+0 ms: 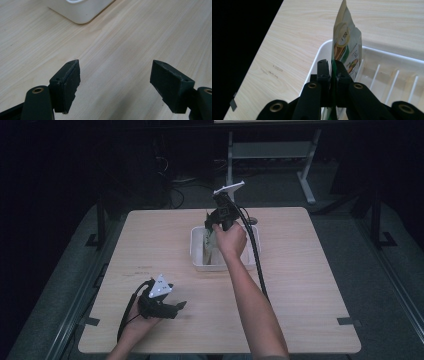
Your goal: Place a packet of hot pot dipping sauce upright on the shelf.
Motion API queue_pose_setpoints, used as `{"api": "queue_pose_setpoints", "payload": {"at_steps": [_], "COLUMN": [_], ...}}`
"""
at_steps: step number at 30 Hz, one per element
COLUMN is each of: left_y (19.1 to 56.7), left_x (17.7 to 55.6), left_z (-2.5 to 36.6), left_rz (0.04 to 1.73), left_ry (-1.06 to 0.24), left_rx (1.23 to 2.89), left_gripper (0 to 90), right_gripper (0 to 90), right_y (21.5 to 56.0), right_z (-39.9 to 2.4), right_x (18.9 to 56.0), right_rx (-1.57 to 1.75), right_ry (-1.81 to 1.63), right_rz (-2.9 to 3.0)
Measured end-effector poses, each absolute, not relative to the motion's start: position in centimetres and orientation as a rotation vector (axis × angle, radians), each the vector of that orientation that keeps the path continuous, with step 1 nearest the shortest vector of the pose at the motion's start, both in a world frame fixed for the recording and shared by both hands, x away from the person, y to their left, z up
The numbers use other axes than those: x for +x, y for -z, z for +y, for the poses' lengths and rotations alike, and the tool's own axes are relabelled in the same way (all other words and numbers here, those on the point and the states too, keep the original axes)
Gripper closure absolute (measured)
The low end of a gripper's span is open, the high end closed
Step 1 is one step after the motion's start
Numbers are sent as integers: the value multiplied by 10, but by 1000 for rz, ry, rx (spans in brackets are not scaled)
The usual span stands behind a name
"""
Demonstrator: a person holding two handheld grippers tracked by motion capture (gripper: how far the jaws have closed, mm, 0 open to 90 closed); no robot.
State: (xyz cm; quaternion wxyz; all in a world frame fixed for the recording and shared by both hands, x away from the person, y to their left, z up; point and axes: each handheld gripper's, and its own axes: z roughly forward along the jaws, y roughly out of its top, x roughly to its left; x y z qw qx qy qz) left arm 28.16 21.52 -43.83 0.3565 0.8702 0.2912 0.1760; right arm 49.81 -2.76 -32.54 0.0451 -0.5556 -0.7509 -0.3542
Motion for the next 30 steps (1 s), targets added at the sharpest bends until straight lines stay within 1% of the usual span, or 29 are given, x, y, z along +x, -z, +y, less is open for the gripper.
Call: {"api": "queue_pose_setpoints", "payload": {"at_steps": [9, 20, 28, 30], "left_y": [439, 440, 440, 440], "left_x": [282, 282, 282, 282], "left_z": [215, 214, 214, 214], "left_rz": [751, 751, 752, 753], "left_ry": [-453, -452, -456, -456], "left_rx": [2250, 2255, 2255, 2255], "left_gripper": [237, 237, 237, 237], "right_gripper": [833, 889, 877, 857], "right_y": [318, 318, 319, 319], "right_z": [-32, -34, -39, -41], "right_x": [493, 486, 482, 482], "right_rx": [-1672, -1619, -1604, -1603], "right_ry": [1073, 1031, 1023, 1016], "right_rz": [-2330, -2391, -2406, -2408]}}
